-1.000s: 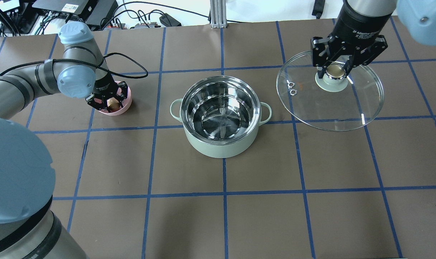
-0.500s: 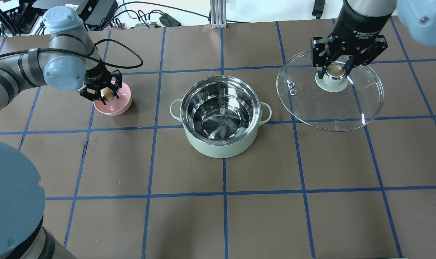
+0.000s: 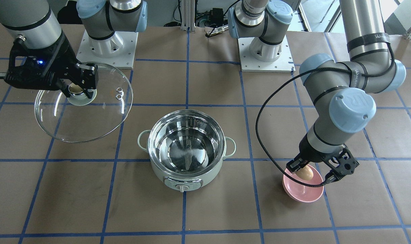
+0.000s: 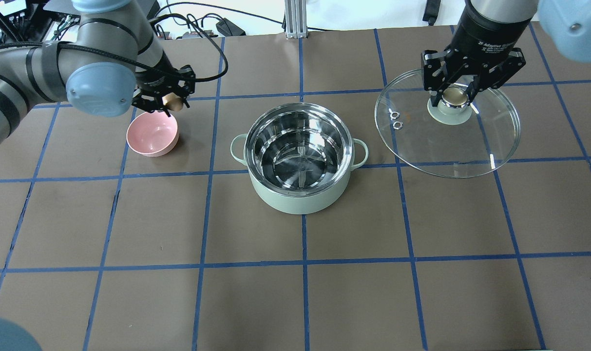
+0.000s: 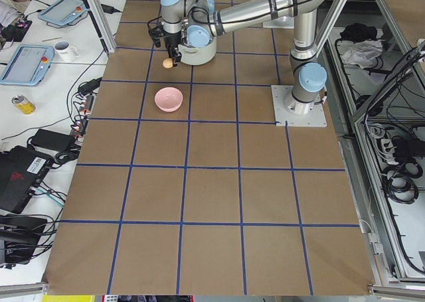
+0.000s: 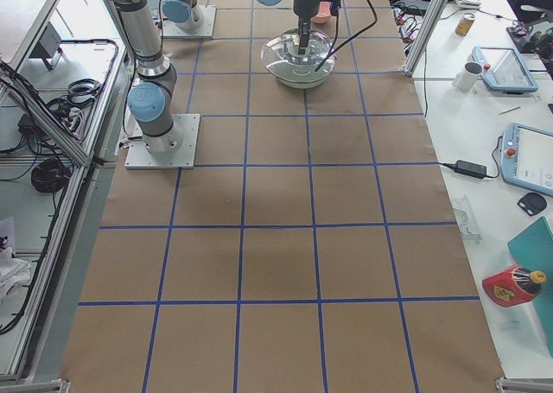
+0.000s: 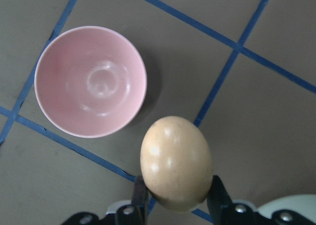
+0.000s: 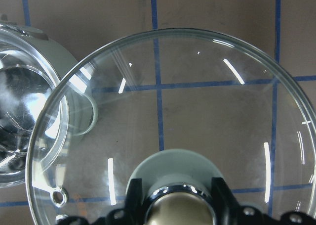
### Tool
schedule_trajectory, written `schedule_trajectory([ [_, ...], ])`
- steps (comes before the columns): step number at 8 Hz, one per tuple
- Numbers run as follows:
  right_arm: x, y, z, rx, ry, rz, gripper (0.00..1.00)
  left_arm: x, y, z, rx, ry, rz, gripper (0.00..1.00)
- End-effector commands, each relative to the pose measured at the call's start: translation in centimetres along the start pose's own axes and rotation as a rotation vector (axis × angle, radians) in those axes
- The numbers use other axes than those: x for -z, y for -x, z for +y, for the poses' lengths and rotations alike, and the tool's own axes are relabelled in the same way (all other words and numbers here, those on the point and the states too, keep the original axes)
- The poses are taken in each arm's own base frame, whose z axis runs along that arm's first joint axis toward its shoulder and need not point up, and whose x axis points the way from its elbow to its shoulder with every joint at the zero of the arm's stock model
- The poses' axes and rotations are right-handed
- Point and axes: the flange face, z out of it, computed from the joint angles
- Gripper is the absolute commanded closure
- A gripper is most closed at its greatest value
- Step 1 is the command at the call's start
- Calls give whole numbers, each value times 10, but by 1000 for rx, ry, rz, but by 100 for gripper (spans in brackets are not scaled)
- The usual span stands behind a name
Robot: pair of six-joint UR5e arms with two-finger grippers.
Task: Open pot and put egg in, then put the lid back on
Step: 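Lift the egg from the bowl with the left gripper and carry it over the pot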
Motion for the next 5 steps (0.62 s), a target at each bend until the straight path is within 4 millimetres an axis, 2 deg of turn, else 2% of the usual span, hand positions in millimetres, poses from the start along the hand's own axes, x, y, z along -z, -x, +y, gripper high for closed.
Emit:
schedule_trajectory([
  [1, 0, 0, 0, 0, 0, 1, 71, 48, -83, 98, -84, -38, 75, 100],
  [2, 0, 0, 0, 0, 0, -1, 71, 45, -108, 130, -133, -25, 77, 100],
  [3, 0, 0, 0, 0, 0, -1, 71, 41, -124, 153, -131, -11, 78, 100],
  [4, 0, 0, 0, 0, 0, -1, 71, 30, -135, 168, -145, 44, 101, 100],
  [5, 0, 0, 0, 1, 0, -1, 71, 9, -147, 175, -155, 126, 140, 100],
])
